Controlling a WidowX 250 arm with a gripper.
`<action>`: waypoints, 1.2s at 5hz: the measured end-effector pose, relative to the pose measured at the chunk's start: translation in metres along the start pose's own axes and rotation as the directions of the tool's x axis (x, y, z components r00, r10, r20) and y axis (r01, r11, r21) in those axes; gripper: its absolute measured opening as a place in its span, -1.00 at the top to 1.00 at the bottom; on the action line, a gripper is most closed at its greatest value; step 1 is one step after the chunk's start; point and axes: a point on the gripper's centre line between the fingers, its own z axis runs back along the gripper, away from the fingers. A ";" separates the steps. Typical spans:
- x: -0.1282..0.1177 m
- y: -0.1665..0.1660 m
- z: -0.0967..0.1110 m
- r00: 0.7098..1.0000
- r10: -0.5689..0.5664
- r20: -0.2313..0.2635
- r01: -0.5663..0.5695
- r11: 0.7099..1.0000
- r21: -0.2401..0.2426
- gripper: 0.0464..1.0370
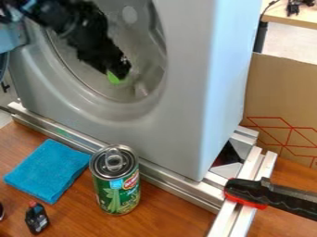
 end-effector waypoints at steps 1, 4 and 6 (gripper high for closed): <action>-0.022 -0.018 0.037 1.000 -0.029 -0.004 0.029 0.998 0.055 -0.24; -0.108 -0.056 0.057 0.965 -0.058 -0.257 0.081 0.993 0.080 -0.24; -0.156 -0.076 0.025 0.932 -0.156 -0.328 0.151 0.988 -0.042 -0.24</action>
